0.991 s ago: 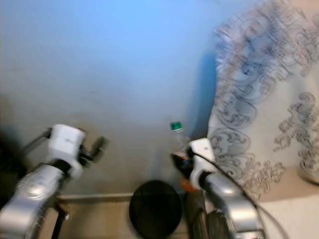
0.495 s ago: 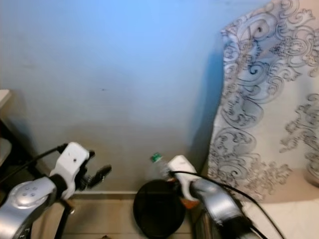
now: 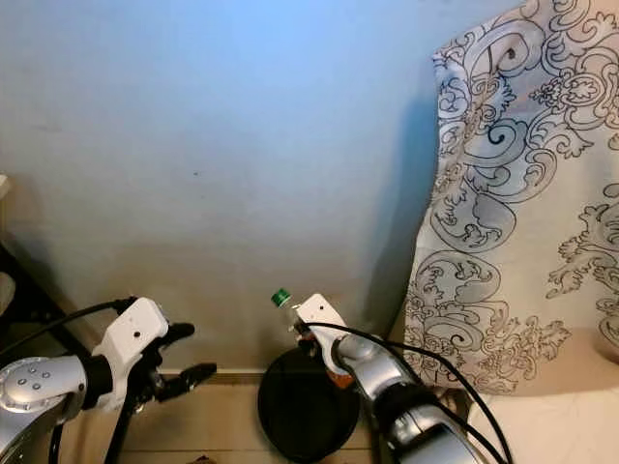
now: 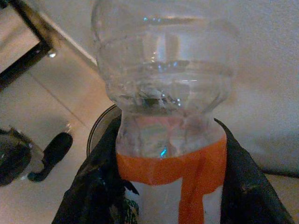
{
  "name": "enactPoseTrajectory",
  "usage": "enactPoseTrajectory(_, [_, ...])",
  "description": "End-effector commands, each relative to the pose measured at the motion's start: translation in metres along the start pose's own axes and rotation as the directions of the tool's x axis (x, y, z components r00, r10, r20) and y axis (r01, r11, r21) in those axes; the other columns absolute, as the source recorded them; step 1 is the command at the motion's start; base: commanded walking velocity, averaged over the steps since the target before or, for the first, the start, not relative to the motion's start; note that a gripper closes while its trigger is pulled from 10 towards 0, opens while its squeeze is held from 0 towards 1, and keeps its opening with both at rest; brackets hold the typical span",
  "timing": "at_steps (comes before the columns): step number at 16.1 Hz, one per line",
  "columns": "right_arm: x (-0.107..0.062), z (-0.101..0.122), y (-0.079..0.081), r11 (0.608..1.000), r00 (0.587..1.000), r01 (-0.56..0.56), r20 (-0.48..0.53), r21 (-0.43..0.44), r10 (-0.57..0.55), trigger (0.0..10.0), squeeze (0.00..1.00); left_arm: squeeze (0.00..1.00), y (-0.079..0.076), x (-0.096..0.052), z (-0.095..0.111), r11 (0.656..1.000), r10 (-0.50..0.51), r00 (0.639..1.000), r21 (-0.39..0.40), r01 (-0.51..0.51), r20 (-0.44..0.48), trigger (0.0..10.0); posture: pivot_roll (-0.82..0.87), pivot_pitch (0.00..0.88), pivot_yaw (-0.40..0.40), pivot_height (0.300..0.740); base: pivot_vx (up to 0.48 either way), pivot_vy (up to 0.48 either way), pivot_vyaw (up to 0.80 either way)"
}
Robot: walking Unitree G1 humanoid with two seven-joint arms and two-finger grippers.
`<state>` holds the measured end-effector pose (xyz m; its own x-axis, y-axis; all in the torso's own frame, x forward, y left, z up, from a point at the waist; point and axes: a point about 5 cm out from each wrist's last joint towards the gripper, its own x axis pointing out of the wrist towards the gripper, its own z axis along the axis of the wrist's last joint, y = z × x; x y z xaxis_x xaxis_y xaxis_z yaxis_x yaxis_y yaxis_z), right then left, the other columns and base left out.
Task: Clean up the room
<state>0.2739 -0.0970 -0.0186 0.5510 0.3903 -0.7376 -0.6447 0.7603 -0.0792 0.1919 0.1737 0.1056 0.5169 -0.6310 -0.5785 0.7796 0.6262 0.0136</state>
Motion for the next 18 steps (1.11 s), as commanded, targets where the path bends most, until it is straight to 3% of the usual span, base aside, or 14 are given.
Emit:
enactPoseTrajectory(1, [0.001, 0.0052, -0.0028, 0.999, 0.999, 0.03, 0.025, 0.015, -0.03, 10.0, 0.0, 0.0, -0.0041, -0.0016, 0.0022, 1.0, -0.026, 1.0, 0.009, 0.026, -0.002, 10.0, 0.08, 0.0, 0.012, 0.74, 0.0, 0.0, 0.0])
enactPoseTrajectory(6, [0.0043, 0.0101, -0.0052, 0.994, 0.994, 0.106, 0.023, -0.023, -0.106, 10.0, 0.0, 0.0, -0.0103, -0.0055, 0.0005, 0.997, -0.078, 0.997, 0.008, 0.078, -0.025, 10.0, 0.08, 0.0, 0.014, 0.74, 0.0, 0.0, 0.0])
enactPoseTrajectory(8, [0.004, 0.0117, -0.0082, 0.991, 0.991, 0.133, 0.029, -0.016, -0.133, 10.0, 0.4, 0.0, -0.0103, -0.0061, 0.0006, 0.997, -0.079, 0.997, 0.007, 0.079, -0.027, 10.0, 0.08, 0.0, 0.013, 0.74, 0.0, 0.0, 0.0])
enactPoseTrajectory(9, [0.0039, 0.0123, -0.0092, 0.99, 0.99, 0.14, 0.034, 0.012, -0.14, 10.0, 1.0, 0.0, -0.0109, -0.006, 0.0007, 0.997, -0.08, 0.996, 0.006, 0.081, -0.027, 10.0, 0.09, 0.0, 0.013, 0.74, 0.0, 0.0, 0.0])
enactPoseTrajectory(18, [0.0064, 0.0041, 0.0, 0.988, 0.993, 0.114, 0.029, 0.105, -0.118, 10.0, 1.0, 0.0, -0.012, -0.0046, 0.0013, 0.996, -0.084, 0.996, 0.004, 0.084, -0.03, 10.0, 0.08, 0.0, 0.015, 0.74, 0.0, 0.0, 0.0])
